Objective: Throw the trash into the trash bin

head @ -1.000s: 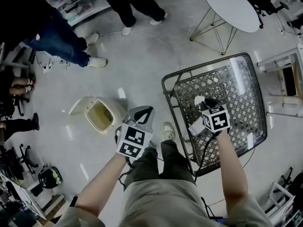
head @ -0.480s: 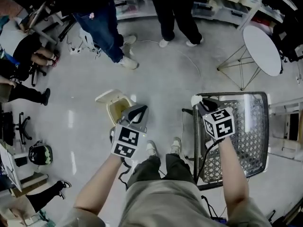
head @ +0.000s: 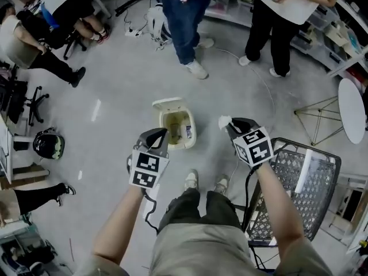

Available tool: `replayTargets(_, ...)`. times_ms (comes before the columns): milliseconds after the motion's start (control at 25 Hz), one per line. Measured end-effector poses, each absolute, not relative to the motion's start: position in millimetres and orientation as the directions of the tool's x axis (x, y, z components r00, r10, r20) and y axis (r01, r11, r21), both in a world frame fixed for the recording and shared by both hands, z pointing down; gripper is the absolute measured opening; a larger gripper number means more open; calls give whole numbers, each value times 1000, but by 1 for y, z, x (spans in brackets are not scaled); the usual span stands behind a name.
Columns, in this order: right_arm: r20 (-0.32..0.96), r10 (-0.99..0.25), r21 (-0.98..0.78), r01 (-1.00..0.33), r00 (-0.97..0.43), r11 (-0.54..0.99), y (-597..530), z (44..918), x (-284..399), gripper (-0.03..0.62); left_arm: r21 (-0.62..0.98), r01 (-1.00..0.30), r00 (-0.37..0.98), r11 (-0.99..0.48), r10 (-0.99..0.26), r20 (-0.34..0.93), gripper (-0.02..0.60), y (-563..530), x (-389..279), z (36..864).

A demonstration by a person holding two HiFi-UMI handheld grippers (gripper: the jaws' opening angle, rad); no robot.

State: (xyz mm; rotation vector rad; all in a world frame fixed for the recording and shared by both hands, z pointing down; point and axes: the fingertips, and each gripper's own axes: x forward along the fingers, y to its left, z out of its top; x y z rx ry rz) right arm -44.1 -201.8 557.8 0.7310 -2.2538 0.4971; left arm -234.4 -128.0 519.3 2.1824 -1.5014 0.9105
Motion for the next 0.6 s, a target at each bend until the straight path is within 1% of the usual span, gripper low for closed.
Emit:
replayTargets(240,746,-256,-157,-536,-614,829,-201,618,-135,61,-45,-956,177,-290,-694,697,3,-113,-301,568)
replayTargets(400,769,-220,-150,-504,-601,851,-198,662,-173,61,-33,-964,161,-264,-676,719,3,-108,-329,607)
replayTargets(600,793,-164,-184,-488,-586,854,-190,728,-206,61,-3,-971,158,-239,-652,741,3,-106,-353,663)
